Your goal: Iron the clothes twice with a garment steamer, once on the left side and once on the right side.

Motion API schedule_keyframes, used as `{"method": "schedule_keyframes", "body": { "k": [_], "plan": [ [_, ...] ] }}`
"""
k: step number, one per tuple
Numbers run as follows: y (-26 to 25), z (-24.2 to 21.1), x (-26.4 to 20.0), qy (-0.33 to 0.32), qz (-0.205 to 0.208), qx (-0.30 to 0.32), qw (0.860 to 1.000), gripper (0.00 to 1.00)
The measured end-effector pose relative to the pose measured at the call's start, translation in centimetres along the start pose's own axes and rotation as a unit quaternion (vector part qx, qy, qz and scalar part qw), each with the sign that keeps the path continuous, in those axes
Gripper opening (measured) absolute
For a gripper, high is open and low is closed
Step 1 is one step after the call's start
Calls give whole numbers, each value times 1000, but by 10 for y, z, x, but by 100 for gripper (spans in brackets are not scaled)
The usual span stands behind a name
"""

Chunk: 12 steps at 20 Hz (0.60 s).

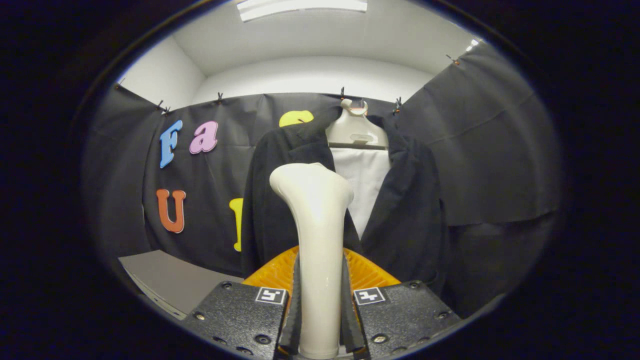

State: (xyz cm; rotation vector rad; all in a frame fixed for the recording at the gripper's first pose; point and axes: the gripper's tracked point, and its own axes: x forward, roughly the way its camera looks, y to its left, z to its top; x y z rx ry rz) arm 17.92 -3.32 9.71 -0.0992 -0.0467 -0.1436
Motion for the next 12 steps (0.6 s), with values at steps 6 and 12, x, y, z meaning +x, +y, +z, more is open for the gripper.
{"method": "schedule_keyframes", "body": {
  "k": [6, 12],
  "plan": [
    [-8, -34, -10, 33, -9, -14, 999, 36],
    [-14, -63, -18, 62, -17, -16, 998, 36]
  ]
}}
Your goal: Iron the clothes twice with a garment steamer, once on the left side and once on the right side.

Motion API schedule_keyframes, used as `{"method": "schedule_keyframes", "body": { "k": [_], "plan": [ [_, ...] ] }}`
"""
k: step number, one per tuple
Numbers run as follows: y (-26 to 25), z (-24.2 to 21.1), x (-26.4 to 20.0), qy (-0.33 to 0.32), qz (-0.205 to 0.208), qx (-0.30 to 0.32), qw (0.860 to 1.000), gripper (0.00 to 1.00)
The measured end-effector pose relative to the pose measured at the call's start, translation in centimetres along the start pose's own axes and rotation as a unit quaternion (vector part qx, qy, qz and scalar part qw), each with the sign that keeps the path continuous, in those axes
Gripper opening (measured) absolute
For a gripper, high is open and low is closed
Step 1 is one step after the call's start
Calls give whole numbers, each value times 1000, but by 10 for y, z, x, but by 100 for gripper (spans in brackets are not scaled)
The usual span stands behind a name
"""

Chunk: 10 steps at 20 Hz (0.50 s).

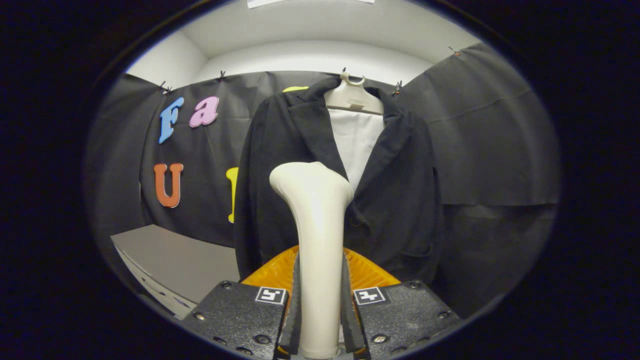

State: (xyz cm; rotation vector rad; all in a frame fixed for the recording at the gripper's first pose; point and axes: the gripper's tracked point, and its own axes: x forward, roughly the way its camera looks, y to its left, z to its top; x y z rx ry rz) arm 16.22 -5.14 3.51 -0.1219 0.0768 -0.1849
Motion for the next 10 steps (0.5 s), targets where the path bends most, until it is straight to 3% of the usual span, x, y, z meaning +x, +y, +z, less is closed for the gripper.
{"method": "schedule_keyframes", "body": {
  "k": [10],
  "plan": [
    [-4, -52, -3, 54, -1, 14, 998, 36]
  ]
}}
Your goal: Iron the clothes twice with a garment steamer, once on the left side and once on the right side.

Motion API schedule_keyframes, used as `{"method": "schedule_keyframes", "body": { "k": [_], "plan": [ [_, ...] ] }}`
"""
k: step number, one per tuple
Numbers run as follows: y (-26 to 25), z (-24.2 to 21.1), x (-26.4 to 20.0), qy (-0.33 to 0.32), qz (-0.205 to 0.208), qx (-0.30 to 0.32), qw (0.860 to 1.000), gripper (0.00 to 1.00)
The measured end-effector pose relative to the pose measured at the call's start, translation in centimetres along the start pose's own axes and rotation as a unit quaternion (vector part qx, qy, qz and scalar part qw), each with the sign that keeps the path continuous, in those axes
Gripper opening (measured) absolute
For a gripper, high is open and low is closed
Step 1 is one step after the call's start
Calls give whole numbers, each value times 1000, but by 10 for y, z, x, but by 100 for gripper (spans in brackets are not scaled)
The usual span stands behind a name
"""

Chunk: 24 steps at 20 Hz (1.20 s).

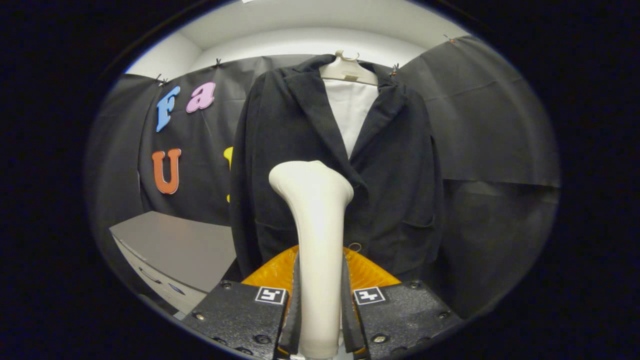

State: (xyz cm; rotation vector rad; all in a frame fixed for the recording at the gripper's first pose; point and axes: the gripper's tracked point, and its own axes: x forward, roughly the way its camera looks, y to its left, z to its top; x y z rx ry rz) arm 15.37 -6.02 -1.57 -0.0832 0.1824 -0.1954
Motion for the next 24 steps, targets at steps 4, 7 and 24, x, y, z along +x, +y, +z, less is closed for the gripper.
{"method": "schedule_keyframes", "body": {
  "k": [4, 7, 24],
  "plan": [
    [1, -20, -1, 15, -3, -3, 1000, 36],
    [2, -45, 0, 42, -5, -10, 999, 36],
    [-2, -142, 9, 137, -29, -35, 990, 36]
  ]
}}
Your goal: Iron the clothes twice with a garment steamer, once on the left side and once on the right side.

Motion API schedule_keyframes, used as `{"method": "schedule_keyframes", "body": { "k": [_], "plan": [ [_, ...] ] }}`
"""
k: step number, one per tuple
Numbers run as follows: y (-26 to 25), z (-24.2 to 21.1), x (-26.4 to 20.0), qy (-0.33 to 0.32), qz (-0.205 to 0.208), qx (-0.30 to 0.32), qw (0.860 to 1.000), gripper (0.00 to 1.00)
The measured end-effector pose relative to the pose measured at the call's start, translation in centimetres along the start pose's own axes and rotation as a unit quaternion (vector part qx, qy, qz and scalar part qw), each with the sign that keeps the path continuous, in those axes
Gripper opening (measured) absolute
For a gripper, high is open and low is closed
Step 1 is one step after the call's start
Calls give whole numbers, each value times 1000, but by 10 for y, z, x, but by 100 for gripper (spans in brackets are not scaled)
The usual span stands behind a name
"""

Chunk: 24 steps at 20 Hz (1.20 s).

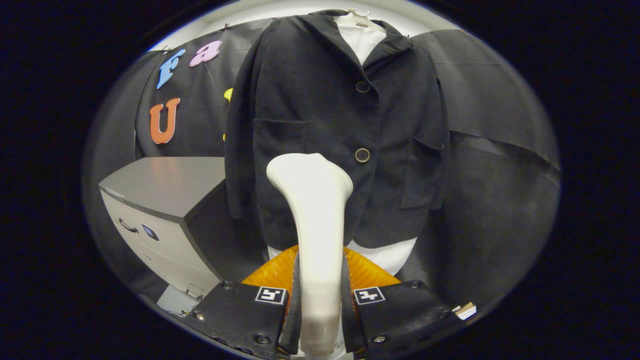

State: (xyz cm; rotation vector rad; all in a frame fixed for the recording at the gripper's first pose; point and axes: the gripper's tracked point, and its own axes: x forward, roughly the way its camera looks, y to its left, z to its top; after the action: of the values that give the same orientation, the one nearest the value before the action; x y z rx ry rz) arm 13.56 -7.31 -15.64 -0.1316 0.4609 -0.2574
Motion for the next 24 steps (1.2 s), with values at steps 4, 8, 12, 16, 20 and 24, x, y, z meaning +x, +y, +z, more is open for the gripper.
{"method": "schedule_keyframes", "body": {
  "k": [4, 8, 12, 16, 20, 24],
  "plan": [
    [8, -18, 5, 25, -4, 4, 1000, 36],
    [10, -34, 6, 44, -9, 3, 999, 36],
    [14, -54, 9, 63, -16, 5, 998, 36],
    [16, -81, 17, 82, -33, 4, 996, 36],
    [20, -99, 17, 98, -48, 16, 994, 36],
    [19, -85, -6, 83, -64, 37, 994, 36]
  ]
}}
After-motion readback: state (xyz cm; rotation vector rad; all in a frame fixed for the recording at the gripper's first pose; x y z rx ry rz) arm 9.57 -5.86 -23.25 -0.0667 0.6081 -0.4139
